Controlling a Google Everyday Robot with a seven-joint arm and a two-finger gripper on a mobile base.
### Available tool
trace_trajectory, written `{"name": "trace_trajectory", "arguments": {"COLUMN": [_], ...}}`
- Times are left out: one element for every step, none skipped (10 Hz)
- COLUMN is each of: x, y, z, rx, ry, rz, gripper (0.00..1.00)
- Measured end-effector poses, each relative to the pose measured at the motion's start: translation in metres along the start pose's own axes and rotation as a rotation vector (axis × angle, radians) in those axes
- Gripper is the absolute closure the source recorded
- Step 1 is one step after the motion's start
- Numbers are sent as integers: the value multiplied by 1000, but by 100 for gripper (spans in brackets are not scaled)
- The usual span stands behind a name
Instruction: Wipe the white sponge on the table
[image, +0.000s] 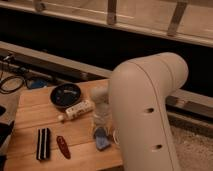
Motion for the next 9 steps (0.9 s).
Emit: {"name": "trace_trajectory", "arguments": {"x": [0,0,0,0,0,0,-2,-8,-13], "y": [-1,-1,-1,0,0,0,1,4,4], "z": [0,0,0,0,0,0,-2,-13,-26], "rx": [1,1,0,-1,-1,-1,-3,-15,-25], "ry": [1,1,0,0,0,0,-9,-46,-76], "rz": [0,1,1,1,1,1,0,11,25], "gripper": [98,100,100,100,100,100,100,100,100]}}
